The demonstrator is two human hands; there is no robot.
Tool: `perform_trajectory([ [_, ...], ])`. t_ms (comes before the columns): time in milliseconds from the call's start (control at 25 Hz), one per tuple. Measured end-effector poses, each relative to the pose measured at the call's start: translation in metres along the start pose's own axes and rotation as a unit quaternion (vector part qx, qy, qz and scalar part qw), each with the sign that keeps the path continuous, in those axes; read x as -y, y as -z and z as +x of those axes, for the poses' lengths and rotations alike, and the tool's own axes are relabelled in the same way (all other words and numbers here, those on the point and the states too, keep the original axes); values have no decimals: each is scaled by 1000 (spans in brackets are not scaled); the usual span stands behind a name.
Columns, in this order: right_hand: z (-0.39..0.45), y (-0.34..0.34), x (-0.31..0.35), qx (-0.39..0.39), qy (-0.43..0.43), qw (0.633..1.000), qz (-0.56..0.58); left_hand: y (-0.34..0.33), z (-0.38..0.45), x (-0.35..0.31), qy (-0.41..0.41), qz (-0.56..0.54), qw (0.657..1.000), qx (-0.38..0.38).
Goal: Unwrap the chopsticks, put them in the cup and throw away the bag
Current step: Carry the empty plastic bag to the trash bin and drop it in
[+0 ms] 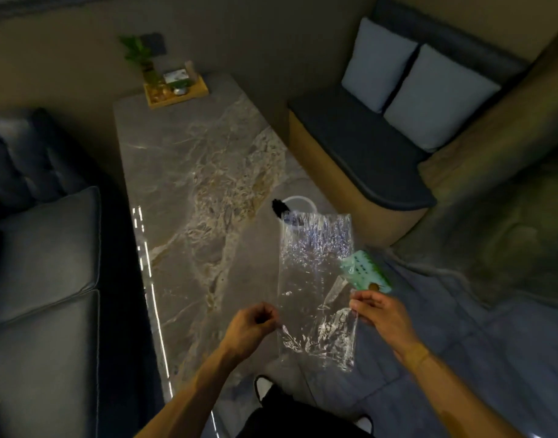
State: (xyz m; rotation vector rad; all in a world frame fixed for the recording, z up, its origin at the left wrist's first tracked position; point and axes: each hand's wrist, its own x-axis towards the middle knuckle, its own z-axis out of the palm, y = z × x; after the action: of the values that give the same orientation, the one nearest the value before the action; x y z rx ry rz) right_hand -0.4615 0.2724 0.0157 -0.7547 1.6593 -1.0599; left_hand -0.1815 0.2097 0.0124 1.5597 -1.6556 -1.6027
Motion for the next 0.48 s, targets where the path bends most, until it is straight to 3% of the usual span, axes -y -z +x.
perform_trajectory([
  [480, -91, 210, -45, -164, 13, 985, 59, -198, 1, -104, -86, 12, 988, 131],
])
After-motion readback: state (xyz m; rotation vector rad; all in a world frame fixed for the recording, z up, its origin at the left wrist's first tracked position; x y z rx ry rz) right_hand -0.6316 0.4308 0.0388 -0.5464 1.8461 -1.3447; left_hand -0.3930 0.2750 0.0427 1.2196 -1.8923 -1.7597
